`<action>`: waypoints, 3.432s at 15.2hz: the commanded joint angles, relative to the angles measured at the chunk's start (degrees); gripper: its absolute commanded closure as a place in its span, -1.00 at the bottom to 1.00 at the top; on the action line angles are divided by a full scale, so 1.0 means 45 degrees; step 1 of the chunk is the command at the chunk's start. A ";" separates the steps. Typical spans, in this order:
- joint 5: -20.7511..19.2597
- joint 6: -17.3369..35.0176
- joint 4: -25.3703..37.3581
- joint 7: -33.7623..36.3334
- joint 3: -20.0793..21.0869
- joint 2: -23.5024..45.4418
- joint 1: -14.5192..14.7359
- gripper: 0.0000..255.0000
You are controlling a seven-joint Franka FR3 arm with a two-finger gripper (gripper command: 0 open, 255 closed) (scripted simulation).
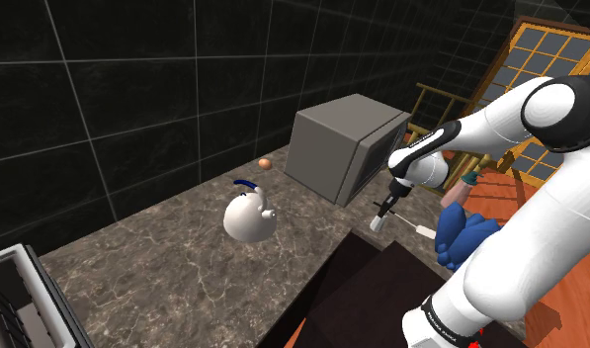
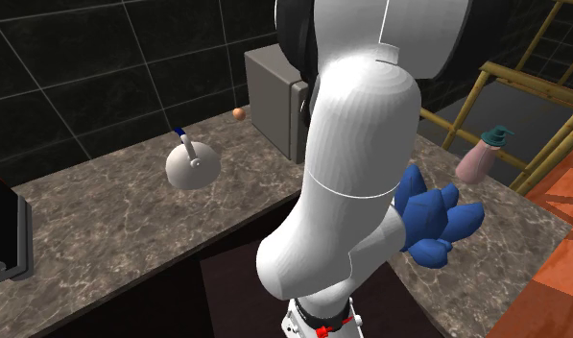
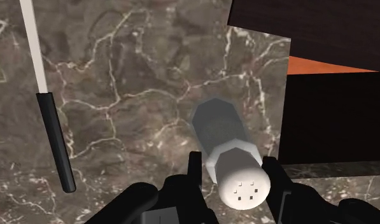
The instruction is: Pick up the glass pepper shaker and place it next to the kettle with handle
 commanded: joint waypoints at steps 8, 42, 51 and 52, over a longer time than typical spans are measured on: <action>-0.2218 -0.1486 0.0134 0.1723 0.0085 -0.1780 -0.0396 1.00; -0.4235 -0.8155 0.3130 0.3950 0.1727 -0.5866 -0.1340 1.00; -0.4033 -0.9094 0.3367 0.5072 0.2730 -0.6573 -0.1091 1.00; -0.3951 -0.9066 0.3209 0.5400 0.2999 -0.6702 -0.1001 1.00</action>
